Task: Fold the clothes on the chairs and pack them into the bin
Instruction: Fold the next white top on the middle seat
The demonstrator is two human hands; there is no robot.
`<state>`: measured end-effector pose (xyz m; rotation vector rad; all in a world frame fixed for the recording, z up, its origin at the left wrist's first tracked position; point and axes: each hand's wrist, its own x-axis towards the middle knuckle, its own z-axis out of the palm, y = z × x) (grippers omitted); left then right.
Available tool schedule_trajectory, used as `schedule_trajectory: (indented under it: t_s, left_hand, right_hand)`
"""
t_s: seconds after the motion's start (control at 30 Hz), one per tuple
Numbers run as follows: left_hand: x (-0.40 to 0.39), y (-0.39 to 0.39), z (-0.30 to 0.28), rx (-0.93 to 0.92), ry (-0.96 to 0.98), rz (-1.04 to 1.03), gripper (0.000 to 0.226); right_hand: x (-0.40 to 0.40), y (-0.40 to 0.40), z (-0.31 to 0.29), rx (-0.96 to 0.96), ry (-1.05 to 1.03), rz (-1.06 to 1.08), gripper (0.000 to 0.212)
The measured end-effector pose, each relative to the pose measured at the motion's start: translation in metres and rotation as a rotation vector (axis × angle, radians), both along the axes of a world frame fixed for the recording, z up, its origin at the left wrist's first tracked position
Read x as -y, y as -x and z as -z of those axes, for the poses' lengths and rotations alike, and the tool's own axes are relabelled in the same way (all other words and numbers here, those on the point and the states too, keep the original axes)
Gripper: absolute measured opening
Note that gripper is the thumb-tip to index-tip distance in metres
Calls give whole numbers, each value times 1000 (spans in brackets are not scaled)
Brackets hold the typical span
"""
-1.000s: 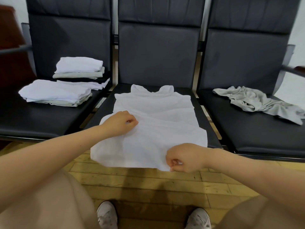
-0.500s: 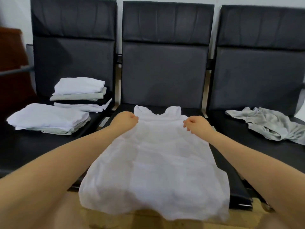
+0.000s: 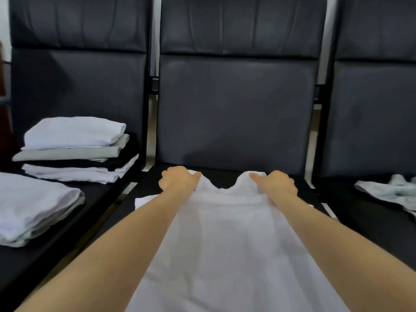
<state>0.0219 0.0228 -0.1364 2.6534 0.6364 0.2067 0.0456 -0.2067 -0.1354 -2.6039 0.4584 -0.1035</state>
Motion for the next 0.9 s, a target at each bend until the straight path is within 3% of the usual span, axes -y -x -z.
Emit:
schedule_trajectory:
  t_s: [0.1, 0.2, 0.27, 0.37, 0.43, 0.57, 0.63, 0.73, 0.83, 0.9]
  left_hand:
    - [1, -18, 7, -31, 7, -6, 37]
    - [2, -28, 5, 23, 92, 31, 34]
    - [-5, -36, -7, 179, 246, 31, 34]
    - [-16, -50, -46, 483, 681, 24, 27]
    - [-20, -55, -76, 577, 845, 62, 23]
    - [-13, -48, -113, 636, 801, 147, 10]
    - [-11, -35, -119, 651, 826, 143, 7]
    - [-6, -7, -120, 687, 921, 124, 8]
    - [-1, 43, -119, 721, 888, 173, 13]
    - [-2, 81, -108, 688, 809, 238, 11]
  right_hand:
    - [-7, -19, 10, 48, 52, -75, 28]
    - [-5, -28, 12, 135, -65, -151, 11]
    - [0, -34, 0, 232, -228, -139, 10]
    - [11, -42, -41, 395, -566, -49, 14]
    - [13, -45, -70, 441, -735, -1, 16]
    - [10, -32, -101, 474, -884, -7, 14]
    - [9, -13, -108, 510, -915, -19, 27]
    - [8, 21, -113, 563, -940, -58, 24]
    - [10, 72, -112, 591, -874, -152, 6]
    - [14, 113, -100, 589, -760, -255, 7]
